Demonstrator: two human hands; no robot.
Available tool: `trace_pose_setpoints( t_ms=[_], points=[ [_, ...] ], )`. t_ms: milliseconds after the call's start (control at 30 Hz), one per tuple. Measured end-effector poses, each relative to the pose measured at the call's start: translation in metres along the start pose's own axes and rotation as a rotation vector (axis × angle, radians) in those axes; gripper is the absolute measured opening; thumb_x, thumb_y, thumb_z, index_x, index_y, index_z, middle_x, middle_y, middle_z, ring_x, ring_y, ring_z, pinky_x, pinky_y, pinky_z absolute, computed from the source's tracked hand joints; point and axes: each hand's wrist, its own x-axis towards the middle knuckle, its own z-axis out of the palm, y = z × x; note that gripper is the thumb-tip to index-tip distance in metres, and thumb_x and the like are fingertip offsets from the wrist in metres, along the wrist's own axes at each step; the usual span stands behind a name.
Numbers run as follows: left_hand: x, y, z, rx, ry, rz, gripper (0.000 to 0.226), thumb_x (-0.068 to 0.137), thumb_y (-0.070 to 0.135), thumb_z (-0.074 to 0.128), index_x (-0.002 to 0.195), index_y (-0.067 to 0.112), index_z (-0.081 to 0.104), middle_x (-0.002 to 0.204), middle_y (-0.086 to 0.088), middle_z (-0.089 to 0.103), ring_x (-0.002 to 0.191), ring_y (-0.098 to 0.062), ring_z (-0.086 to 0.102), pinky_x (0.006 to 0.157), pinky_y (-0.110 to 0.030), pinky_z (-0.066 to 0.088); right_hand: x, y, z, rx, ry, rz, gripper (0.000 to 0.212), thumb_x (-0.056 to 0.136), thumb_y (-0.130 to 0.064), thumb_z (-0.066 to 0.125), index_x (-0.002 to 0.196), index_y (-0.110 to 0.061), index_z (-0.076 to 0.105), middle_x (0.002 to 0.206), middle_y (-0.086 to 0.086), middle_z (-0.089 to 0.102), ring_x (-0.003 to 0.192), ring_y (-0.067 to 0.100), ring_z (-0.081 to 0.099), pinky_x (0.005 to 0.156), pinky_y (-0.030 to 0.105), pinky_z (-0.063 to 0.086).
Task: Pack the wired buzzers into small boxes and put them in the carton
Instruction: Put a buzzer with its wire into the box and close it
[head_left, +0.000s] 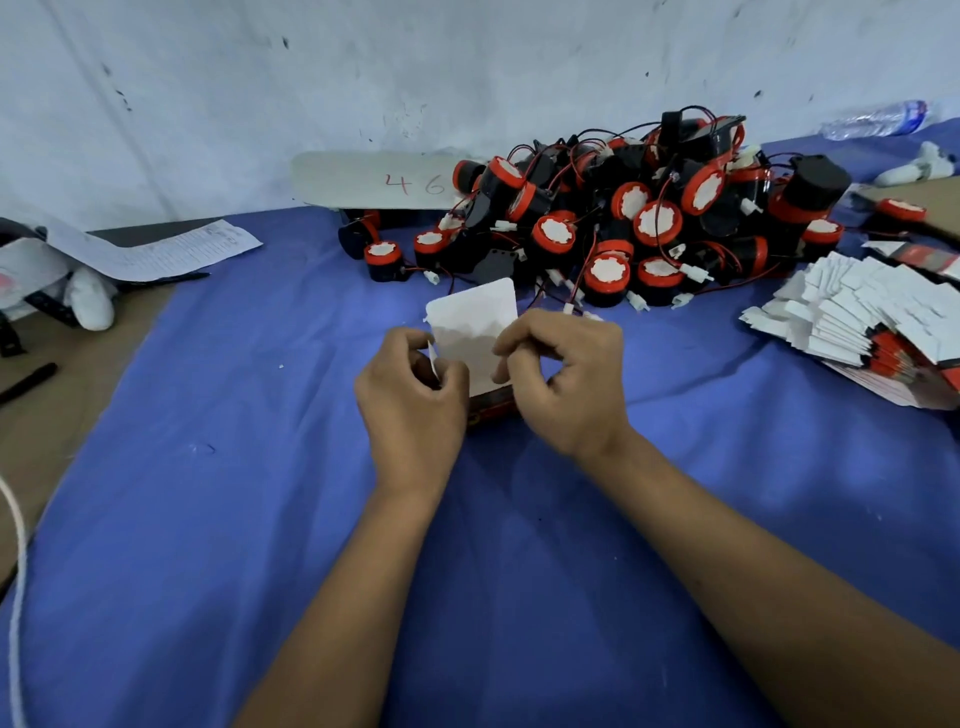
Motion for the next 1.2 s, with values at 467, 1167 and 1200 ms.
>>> trace_pose_setpoints(
  t_ms=[467, 1167, 1200],
  points=[
    [-0.002, -0.005, 0.009, 0.015, -0.047, 0.037, 0.033, 0.081, 0.006, 0.072, 0.110, 0.014, 0.060, 0.079, 0.017, 0.058, 0.071, 0.000, 0.062, 0.060, -0.005, 0.040, 0.031, 0.085, -0.009, -0.773, -0.446, 0.411, 0.038, 0.097, -0.032, 0.062, 0.129, -0.011, 0.064, 0.136, 0.013, 0.049, 0.125, 0.037, 0.038, 0.098, 0.050, 0.046],
    [-0.004, -0.002, 0.000, 0.020, 0.002, -0.060, 0.044, 0.074, -0.002, 0.058, 0.111, 0.021, 0.051, 0.108, 0.011, 0.063, 0.094, -0.017, 0.060, 0.068, -0.030, 0.045, 0.000, 0.030, -0.019, 0.146, 0.049, 0.319, 0.037, 0.093, -0.016, 0.037, 0.104, -0.009, 0.071, 0.086, 0.004, 0.069, 0.085, 0.025, 0.062, 0.067, 0.047, 0.055],
    [-0.003, -0.002, -0.001, 0.019, 0.000, -0.067, 0.043, 0.074, -0.001, 0.058, 0.110, 0.021, 0.051, 0.105, 0.012, 0.064, 0.092, -0.016, 0.060, 0.066, -0.029, 0.045, 0.002, 0.035, -0.019, 0.018, 0.027, 0.331, 0.037, 0.090, -0.013, 0.039, 0.108, -0.011, 0.072, 0.095, 0.003, 0.069, 0.093, 0.024, 0.061, 0.072, 0.048, 0.055]
  ],
)
